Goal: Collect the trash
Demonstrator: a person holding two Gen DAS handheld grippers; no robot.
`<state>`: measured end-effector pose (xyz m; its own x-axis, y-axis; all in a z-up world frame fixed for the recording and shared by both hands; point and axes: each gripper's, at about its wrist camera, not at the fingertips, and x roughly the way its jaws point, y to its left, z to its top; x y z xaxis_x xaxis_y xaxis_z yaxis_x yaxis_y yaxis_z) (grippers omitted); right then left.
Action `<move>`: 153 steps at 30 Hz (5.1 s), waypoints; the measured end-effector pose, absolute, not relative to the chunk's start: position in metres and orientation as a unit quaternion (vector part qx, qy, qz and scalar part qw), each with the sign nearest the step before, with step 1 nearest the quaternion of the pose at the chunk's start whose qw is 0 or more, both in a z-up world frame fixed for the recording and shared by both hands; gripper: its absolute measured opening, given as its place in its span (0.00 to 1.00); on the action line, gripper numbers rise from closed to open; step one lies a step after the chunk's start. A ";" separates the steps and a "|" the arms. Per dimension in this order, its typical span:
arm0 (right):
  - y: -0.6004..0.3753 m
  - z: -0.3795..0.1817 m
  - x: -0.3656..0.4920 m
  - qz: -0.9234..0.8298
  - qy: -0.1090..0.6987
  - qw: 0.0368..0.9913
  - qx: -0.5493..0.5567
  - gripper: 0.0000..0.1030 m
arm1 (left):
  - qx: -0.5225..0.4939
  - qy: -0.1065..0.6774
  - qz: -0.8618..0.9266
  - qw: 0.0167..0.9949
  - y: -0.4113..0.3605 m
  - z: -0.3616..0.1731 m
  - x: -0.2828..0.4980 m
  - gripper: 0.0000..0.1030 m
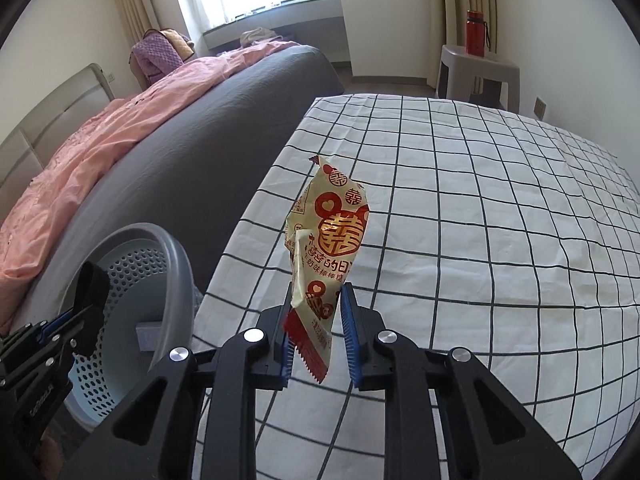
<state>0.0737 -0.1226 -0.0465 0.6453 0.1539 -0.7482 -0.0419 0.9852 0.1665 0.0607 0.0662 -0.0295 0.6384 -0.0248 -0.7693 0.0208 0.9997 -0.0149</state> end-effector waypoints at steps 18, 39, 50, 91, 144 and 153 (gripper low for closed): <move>-0.020 -0.027 0.052 0.181 0.414 0.892 0.021 0.21 | -0.014 0.423 0.077 0.903 0.149 -0.030 0.058 0.16; 0.009 -0.034 0.058 0.212 0.414 0.885 -0.001 0.45 | -0.021 0.424 0.101 0.900 0.169 -0.034 0.060 0.58; 0.006 -0.031 0.055 0.211 0.410 0.887 0.004 0.53 | -0.023 0.421 0.106 0.901 0.172 -0.032 0.059 0.65; 0.003 -0.027 0.048 0.203 0.406 0.891 0.012 0.75 | -0.029 0.421 0.121 0.898 0.177 -0.028 0.046 0.81; 0.004 -0.024 0.046 0.203 0.403 0.892 0.009 0.80 | -0.016 0.409 0.140 0.901 0.177 -0.024 0.043 0.81; 0.004 -0.024 0.046 0.203 0.403 0.892 0.011 0.80 | -0.016 0.411 0.140 0.900 0.175 -0.025 0.043 0.81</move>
<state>0.0457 0.0036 -0.0243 0.5933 0.3706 -0.7146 -0.3537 0.9175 0.1822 0.0426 0.1754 -0.0254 0.6221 0.2397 -0.7453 -0.2655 0.9602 0.0872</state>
